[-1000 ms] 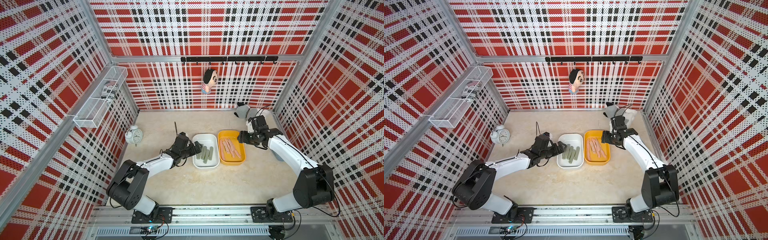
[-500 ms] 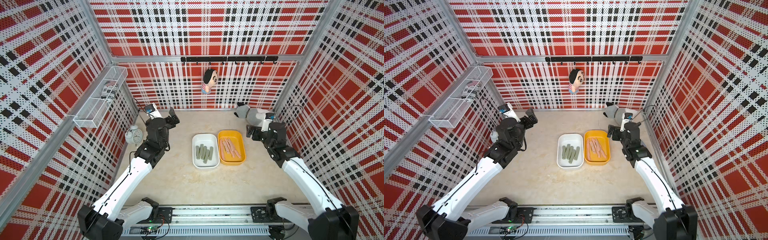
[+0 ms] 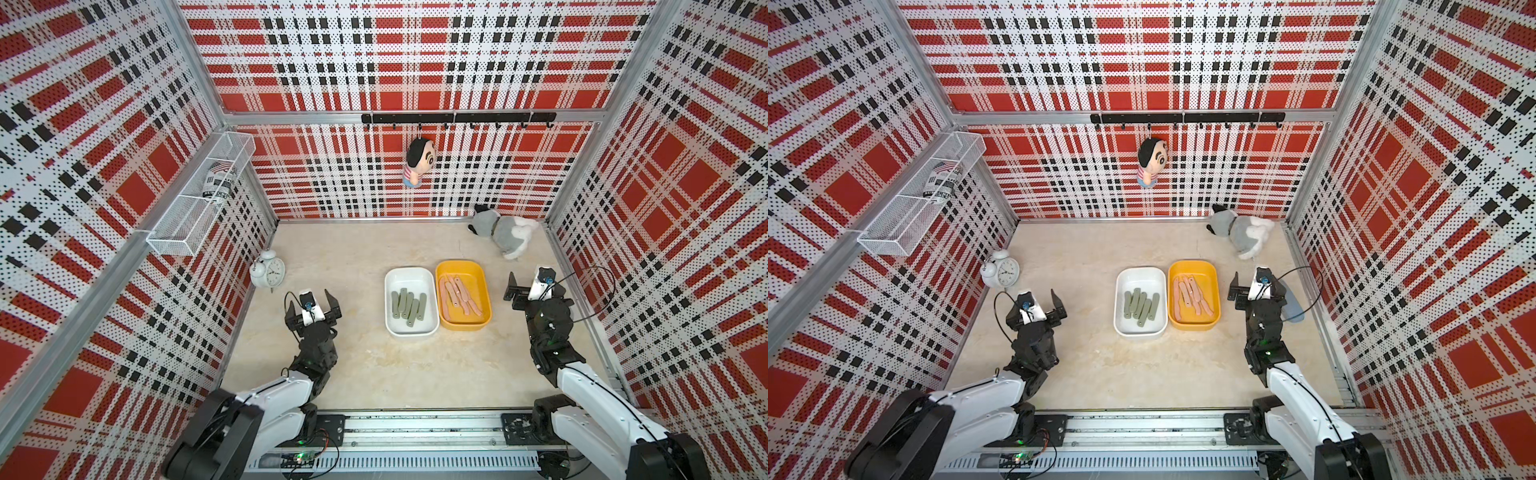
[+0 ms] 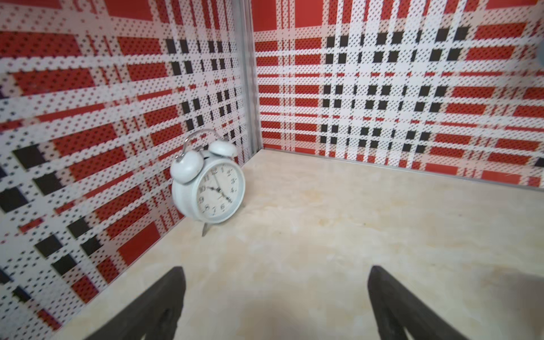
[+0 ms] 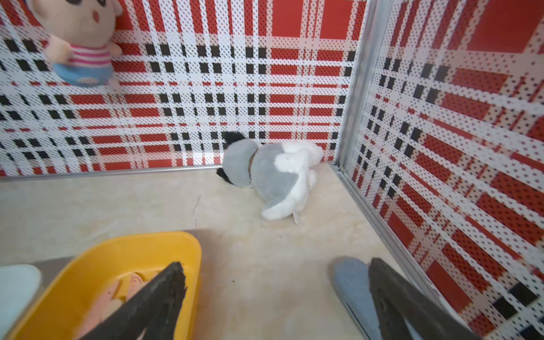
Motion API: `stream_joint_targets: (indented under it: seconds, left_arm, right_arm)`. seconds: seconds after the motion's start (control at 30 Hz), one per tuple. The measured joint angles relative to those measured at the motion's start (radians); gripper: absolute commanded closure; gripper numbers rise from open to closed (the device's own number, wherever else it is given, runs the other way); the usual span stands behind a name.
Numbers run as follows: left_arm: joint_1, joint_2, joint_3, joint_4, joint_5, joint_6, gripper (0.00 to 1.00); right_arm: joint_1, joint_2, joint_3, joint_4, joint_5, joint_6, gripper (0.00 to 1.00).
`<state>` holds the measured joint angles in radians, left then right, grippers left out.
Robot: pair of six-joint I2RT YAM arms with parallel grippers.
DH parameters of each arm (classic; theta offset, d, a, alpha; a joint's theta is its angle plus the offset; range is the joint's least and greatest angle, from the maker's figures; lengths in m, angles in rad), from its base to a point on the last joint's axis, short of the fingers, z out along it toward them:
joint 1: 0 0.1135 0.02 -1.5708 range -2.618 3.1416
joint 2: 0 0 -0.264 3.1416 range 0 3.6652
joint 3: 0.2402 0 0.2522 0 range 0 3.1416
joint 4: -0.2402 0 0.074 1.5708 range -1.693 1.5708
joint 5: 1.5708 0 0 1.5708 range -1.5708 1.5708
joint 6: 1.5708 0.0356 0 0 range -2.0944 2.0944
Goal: Place the fruit knives into the storage box by color
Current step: Reset both arms
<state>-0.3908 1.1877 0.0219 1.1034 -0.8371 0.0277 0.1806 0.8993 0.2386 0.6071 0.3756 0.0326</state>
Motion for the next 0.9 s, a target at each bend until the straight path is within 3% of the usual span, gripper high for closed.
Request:
stream_joint_targets:
  seconds: [0.13, 0.27, 0.53, 0.73, 0.9]
  left_arm:
    - [-0.002, 0.247, -0.01, 0.296, -0.017, 0.083, 0.02]
    - [0.02, 0.397, 0.024, 0.417, 0.004, 0.142, 0.02]
    - [0.226, 0.411, 0.014, 0.487, 0.221, 0.058, 0.02]
    - [0.299, 0.411, 0.13, 0.43, 0.36, -0.012, 0.02]
    - [0.346, 0.401, 0.175, 0.377, 0.406, -0.069, 0.02]
  right_arm:
    - [-0.002, 0.079, -0.132, 0.218, 0.07, -0.034, 0.0]
    - [-0.028, 0.224, -0.177, 0.4, 0.091, -0.029, 0.0]
    - [-0.072, 0.655, -0.173, 0.818, 0.004, 0.009, 0.0]
    - [-0.092, 0.697, -0.058, 0.764, -0.076, 0.013, 0.0]
    - [-0.112, 0.685, 0.036, 0.662, -0.11, 0.023, 0.0]
